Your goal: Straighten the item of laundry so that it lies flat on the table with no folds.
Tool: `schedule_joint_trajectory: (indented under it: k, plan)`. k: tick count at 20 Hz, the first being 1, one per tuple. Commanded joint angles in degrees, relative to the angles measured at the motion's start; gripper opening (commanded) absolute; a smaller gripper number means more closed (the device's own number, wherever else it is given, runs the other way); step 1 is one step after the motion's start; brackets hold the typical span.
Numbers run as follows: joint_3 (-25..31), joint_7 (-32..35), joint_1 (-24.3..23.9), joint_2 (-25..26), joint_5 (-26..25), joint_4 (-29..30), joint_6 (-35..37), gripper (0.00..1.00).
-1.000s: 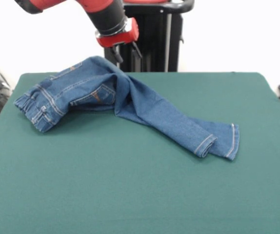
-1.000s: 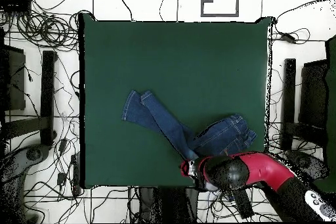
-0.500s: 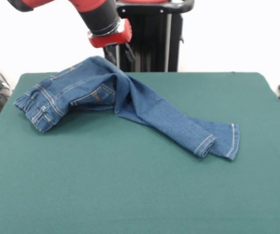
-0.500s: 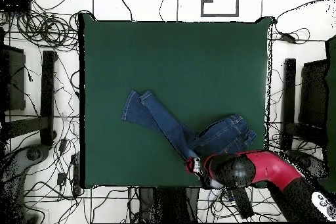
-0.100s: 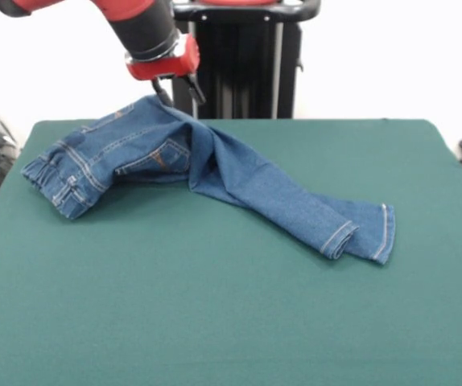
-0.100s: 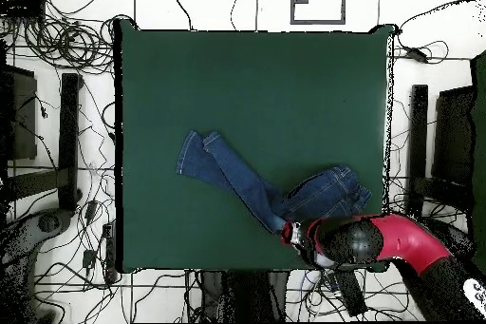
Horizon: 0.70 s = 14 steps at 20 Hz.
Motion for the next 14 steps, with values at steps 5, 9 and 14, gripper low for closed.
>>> schedule_joint_trajectory:
  k: [5,9,14]
  plan:
    - [2.4,-15.1,2.8,5.0,-4.4,-5.4,-1.0,1.00]
    - [4.3,-15.1,2.4,2.3,-2.1,-4.8,1.8,1.00]
    - [6.5,-17.2,1.8,0.2,1.4,-6.2,7.2,1.00]
